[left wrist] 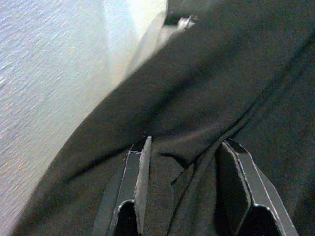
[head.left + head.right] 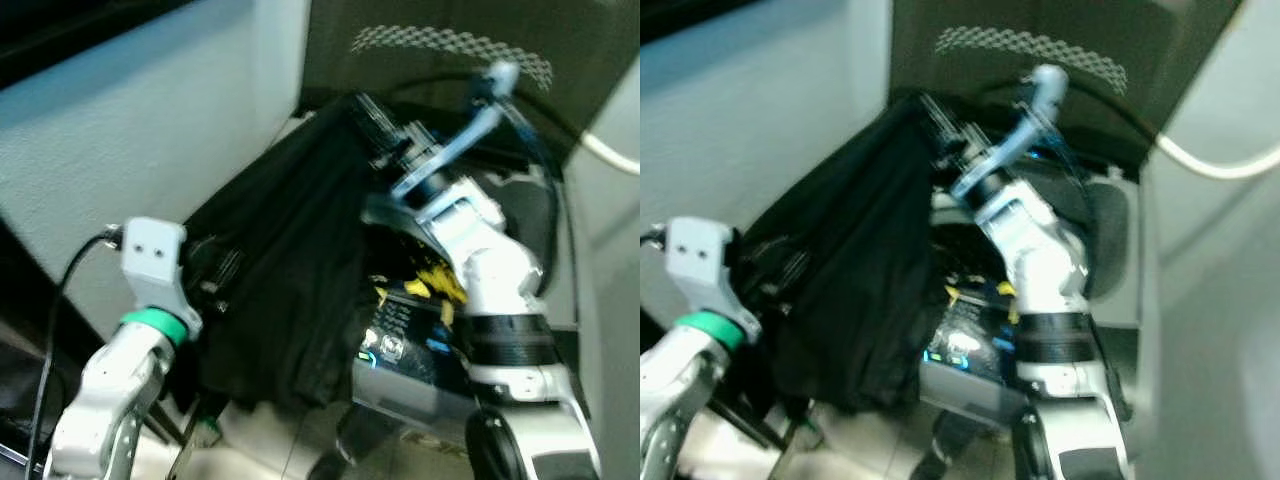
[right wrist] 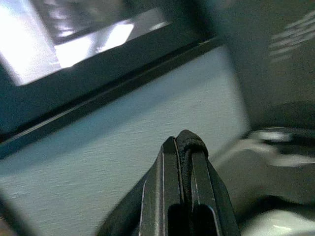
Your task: Clothes washing
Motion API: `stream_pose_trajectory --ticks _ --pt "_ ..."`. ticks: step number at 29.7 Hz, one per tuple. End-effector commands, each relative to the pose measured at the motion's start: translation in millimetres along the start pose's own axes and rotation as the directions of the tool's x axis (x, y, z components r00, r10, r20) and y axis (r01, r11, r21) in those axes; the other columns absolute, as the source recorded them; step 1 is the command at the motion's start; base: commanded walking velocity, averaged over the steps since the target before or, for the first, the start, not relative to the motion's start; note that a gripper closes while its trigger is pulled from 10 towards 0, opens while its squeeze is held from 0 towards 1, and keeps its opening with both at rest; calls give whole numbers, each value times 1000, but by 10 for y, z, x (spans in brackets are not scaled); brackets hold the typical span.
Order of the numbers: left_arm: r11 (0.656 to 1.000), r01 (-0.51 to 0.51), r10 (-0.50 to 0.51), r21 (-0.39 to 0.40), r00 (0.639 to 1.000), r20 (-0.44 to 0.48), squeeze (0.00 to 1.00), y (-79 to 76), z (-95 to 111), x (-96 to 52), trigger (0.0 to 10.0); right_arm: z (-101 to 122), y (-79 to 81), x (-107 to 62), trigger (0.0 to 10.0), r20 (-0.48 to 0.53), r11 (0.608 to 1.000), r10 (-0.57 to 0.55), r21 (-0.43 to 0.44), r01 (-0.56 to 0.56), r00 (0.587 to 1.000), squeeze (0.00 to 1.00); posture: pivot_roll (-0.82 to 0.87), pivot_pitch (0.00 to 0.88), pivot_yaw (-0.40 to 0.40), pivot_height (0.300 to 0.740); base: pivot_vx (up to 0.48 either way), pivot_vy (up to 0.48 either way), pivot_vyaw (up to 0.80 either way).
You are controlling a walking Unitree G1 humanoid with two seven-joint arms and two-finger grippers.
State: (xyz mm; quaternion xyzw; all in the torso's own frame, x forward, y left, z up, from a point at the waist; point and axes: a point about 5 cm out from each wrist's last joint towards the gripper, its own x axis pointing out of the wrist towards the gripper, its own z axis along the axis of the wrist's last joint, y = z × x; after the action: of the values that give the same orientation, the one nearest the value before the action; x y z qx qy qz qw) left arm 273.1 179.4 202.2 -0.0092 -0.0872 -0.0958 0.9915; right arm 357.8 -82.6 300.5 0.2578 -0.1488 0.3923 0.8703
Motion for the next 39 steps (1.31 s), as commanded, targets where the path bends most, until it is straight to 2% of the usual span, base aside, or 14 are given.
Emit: stream_pose_trajectory --ticks 1,6,7,8,9,13,16,19,22,23,25,31,33,39 --pt "999 -40 41 14 999 -6 0 46 -27 -24 10000 105 66 73 10000 31 999 18 -52 -16 999 0 173 43 -3 740 0 0 -800" --pt "997 -81 81 17 997 15 0 98 1 -24 10000 279 238 356 10000 24 987 64 -146 -60 998 0 162 45 9 740 0 0 -800" --pt "996 -93 92 19 996 18 0 114 -2 -5 10000 902 552 672 10000 221 975 155 -193 -113 963 0 158 43 19 740 0 0 -800" --pt "995 -95 94 23 995 20 0 114 2 6 10000 1375 738 755 10000 369 971 199 -202 -131 908 0 162 41 12 740 0 0 -800" --pt "995 -95 94 23 995 20 0 114 2 6 10000 1375 738 755 10000 369 971 199 -202 -131 908 0 162 41 12 740 0 0 -800" --pt "993 -118 118 19 992 34 0 126 26 1 10000 1998 974 740 10000 527 957 259 -256 -140 809 0 171 40 -15 740 0 0 -800" --pt "991 -132 131 15 991 34 0 141 22 -20 10000 1997 966 745 10000 502 946 269 -299 -126 822 0 171 40 -15 740 0 0 -800" --pt "991 -135 134 17 991 30 0 144 6 -40 10000 1907 935 775 10000 468 944 261 -306 -123 844 0 174 37 -21 740 0 0 -800" --pt "987 -155 154 30 987 43 0 158 23 -68 10000 1398 845 855 10000 301 941 276 -280 -192 913 0 176 37 -19 740 0 0 -800" --pt "987 -155 154 30 987 43 0 158 23 -68 10000 1398 845 855 10000 301 941 276 -280 -192 913 0 176 37 -19 740 0 0 -800" --pt "981 -192 189 40 980 65 0 196 55 -77 10000 927 808 833 10000 131 936 301 -231 -266 945 0 173 39 -16 740 0 0 -800" --pt "969 -245 241 35 967 82 0 243 75 -93 10000 221 724 739 10000 -117 935 312 -136 -327 943 0 171 41 -14 740 0 0 -400" --pt "960 -275 268 59 958 100 0 274 108 -124 10000 -434 612 507 10000 -328 949 284 -39 -314 901 0 179 47 -16 740 0 0 0" --pt "936 -332 318 120 940 121 0 366 170 -159 10000 -600 626 403 10000 -354 948 302 9 -319 885 0 180 52 -13 740 0 0 0"
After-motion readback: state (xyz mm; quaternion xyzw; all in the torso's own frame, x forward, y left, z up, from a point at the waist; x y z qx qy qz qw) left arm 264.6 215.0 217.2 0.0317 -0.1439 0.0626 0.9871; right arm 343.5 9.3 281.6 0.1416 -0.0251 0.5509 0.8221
